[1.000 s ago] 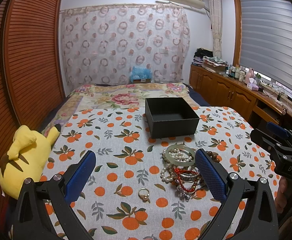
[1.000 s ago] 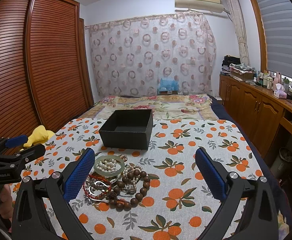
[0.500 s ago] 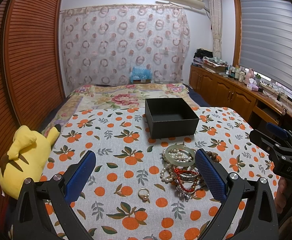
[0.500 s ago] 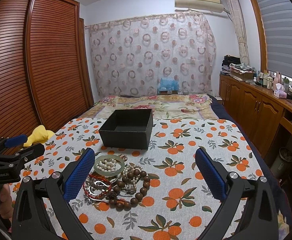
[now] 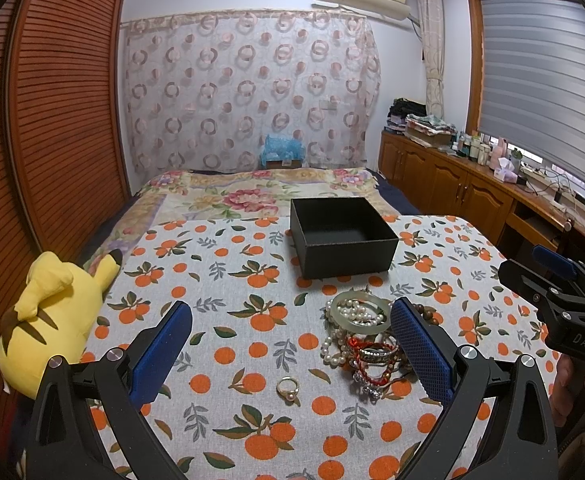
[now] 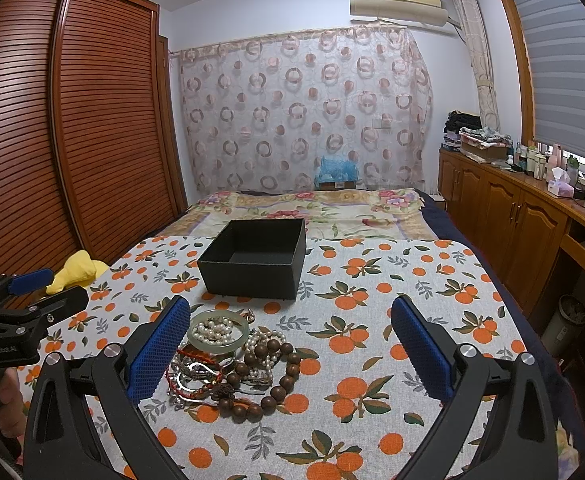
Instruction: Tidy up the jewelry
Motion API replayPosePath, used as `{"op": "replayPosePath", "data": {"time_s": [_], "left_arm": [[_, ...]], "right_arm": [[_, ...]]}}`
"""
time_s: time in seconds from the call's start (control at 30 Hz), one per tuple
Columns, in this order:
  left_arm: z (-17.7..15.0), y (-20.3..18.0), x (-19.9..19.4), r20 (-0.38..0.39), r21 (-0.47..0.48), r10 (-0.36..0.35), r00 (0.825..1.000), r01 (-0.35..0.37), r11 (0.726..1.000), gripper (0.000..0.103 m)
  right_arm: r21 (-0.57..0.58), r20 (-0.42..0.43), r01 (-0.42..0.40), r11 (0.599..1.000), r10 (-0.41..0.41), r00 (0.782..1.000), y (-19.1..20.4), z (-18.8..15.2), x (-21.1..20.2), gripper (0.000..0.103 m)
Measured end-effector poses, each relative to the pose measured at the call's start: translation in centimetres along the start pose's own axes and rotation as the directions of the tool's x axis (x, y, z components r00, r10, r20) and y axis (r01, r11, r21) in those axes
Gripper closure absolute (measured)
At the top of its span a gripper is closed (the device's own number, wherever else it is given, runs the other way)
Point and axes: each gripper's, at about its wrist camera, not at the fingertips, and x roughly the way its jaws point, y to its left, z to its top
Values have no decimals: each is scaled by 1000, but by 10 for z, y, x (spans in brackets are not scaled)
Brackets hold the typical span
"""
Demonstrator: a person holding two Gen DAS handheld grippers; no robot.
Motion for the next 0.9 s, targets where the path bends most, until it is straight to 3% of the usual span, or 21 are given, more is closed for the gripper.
{"op": "replayPosePath", "data": {"time_s": [0.9], "left_arm": [[10, -1, -9, 1, 0, -2, 1000, 2, 1000, 7]], "right_arm": [[-1, 2, 0, 1000, 0, 1000, 0, -4, 3, 2]]}}
